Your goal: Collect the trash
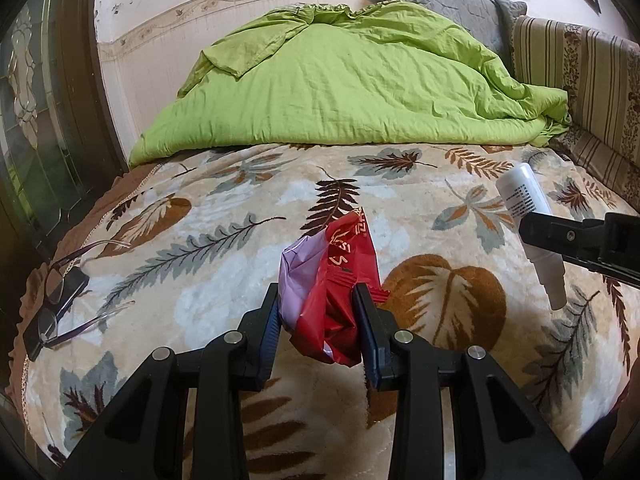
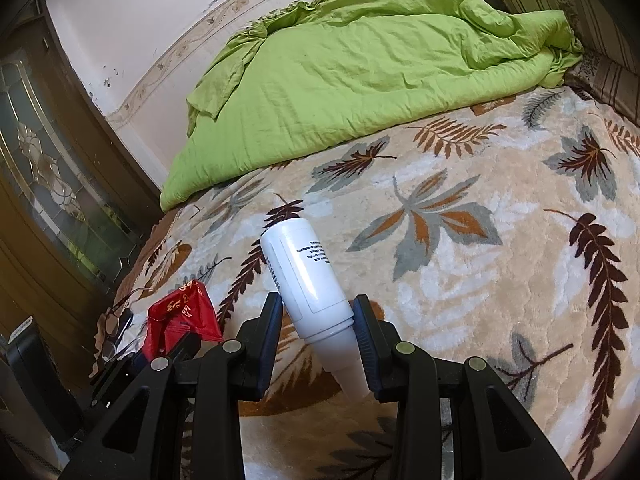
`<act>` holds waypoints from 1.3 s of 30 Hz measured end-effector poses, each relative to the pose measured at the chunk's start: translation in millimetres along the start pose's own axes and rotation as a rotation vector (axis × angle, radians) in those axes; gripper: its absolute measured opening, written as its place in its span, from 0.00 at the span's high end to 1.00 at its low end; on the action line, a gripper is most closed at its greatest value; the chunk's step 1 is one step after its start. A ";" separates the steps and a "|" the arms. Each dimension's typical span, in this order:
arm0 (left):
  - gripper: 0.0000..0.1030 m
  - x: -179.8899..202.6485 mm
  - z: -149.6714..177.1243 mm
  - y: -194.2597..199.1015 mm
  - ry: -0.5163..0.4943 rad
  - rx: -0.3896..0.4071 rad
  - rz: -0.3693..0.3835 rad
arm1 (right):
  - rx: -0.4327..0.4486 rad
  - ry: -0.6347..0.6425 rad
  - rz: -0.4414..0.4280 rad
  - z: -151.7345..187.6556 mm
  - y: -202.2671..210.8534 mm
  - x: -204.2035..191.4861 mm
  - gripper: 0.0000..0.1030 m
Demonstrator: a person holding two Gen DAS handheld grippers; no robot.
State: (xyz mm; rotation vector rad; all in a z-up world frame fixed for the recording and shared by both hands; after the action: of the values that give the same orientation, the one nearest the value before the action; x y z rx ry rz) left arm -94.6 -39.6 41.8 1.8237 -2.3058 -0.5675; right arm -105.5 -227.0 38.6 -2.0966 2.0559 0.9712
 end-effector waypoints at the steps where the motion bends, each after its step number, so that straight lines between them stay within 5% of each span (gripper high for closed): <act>1: 0.67 -0.4 -0.3 -0.2 0.000 0.002 0.000 | 0.000 0.004 0.001 0.2 -0.5 -0.8 0.62; 11: 0.67 -1.4 -2.9 1.7 0.019 0.011 0.001 | 0.000 0.025 -0.002 1.0 -0.6 -5.1 0.62; 29: 0.67 9.1 -13.6 8.0 0.081 0.032 0.113 | 0.046 0.045 0.028 -1.7 21.1 -4.4 0.62; 39: 0.67 24.7 -16.3 12.9 0.037 0.047 0.145 | 0.049 0.036 0.039 -3.1 55.4 -5.9 0.62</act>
State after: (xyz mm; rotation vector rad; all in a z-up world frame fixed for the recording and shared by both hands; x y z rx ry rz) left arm -106.9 -64.1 58.8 1.6535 -2.4204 -0.4579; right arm -154.6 -229.6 65.0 -2.0723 2.1222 0.8853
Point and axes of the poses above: each gripper's, at about its wrist camera, not at the fingertips, and y roughly against the way its jaws point, x to its right, z to its underside, the point moved 2 cm from there along -y, roughly the way its jaws point, and after that the axes turned 15 degrees about x, right-handed, at the moved point
